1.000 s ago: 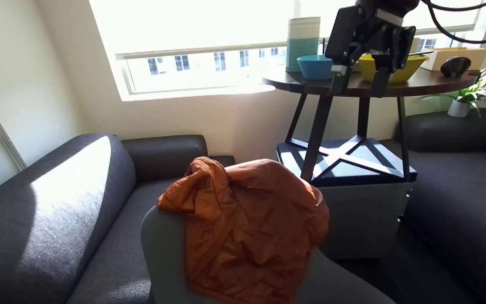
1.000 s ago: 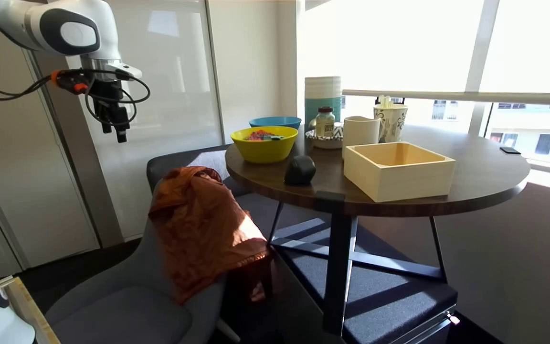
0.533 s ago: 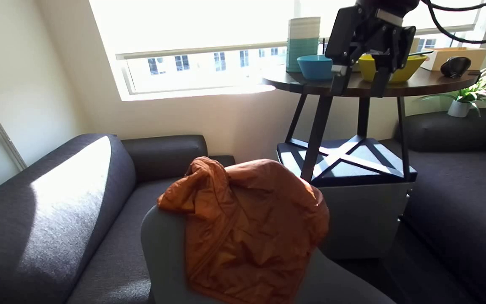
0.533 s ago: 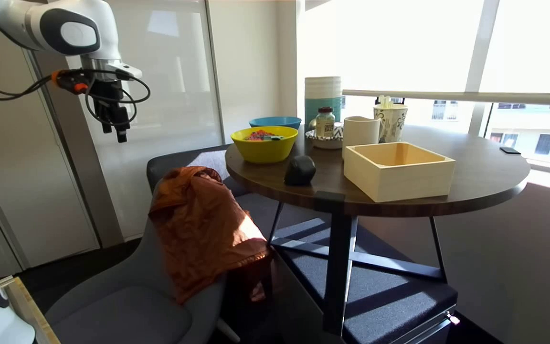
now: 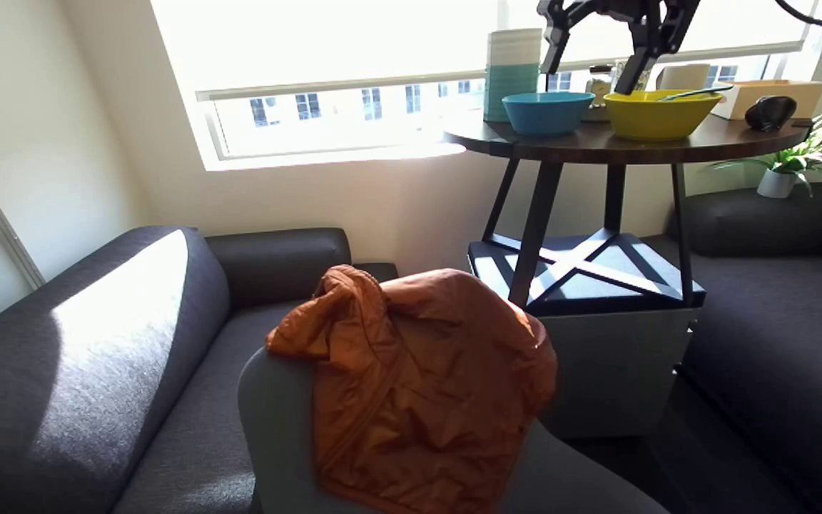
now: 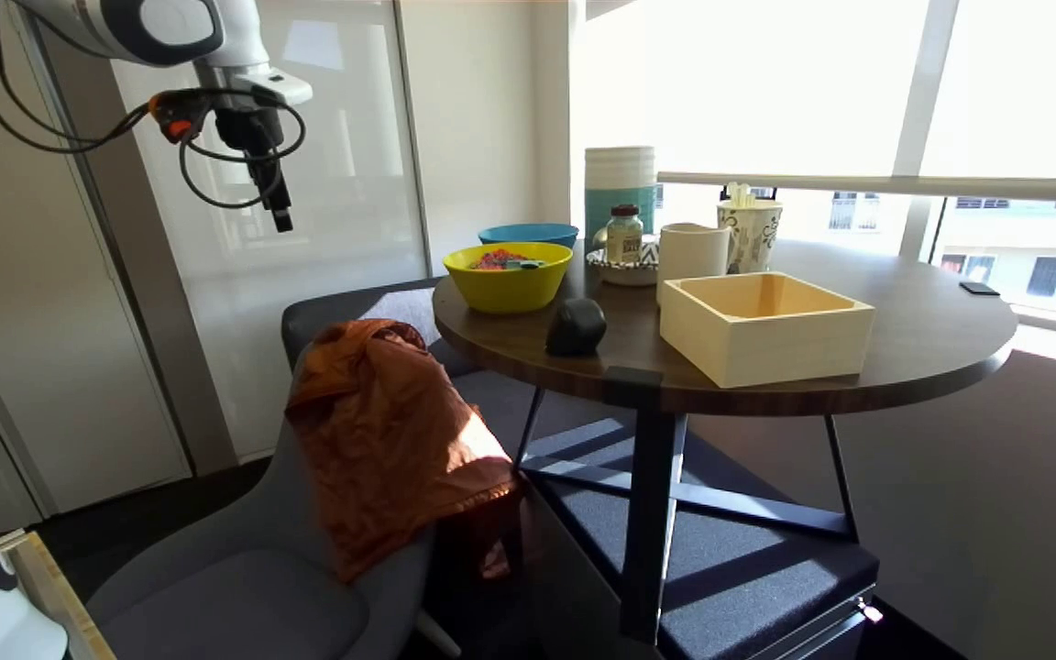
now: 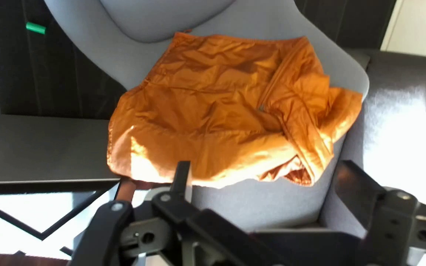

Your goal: Put the blue bowl on top of the box

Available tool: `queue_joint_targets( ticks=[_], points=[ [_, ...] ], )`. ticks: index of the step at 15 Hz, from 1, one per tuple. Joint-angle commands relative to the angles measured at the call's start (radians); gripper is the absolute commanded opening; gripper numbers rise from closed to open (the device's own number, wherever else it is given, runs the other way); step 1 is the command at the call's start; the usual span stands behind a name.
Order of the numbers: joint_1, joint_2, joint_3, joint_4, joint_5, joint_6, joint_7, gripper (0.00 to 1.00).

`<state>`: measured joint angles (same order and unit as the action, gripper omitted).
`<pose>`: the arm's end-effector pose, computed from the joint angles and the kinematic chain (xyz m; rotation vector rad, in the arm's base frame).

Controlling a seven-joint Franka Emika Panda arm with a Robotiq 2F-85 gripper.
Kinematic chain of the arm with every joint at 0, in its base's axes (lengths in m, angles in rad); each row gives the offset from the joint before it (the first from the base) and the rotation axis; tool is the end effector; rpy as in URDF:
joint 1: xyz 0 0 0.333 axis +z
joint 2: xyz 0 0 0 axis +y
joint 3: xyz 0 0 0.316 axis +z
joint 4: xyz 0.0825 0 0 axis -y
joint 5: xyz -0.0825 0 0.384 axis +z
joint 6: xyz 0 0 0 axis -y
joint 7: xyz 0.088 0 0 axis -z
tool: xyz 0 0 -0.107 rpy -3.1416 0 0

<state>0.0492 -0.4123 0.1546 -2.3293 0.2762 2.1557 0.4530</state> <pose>0.4378 0.1076 0.5182 -2.8292 0.5446 -0.2399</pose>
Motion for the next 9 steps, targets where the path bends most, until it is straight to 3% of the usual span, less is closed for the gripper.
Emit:
queue_joint_targets(
  ticks=[1, 6, 7, 8, 9],
  points=[
    [-0.081, 0.045, -0.001, 0.127, -0.075, 0.023, 0.134, 1.00],
    [-0.206, 0.164, 0.004, 0.317, -0.332, 0.074, 0.303, 1.00],
    [-0.214, 0.191, -0.003, 0.354, -0.363, 0.063, 0.346, 1.00],
    [-0.168, 0.113, -0.034, 0.262, -0.302, 0.064, 0.267, 1.00],
    [-0.176, 0.139, -0.038, 0.292, -0.328, 0.064, 0.292, 1.00]
  ],
)
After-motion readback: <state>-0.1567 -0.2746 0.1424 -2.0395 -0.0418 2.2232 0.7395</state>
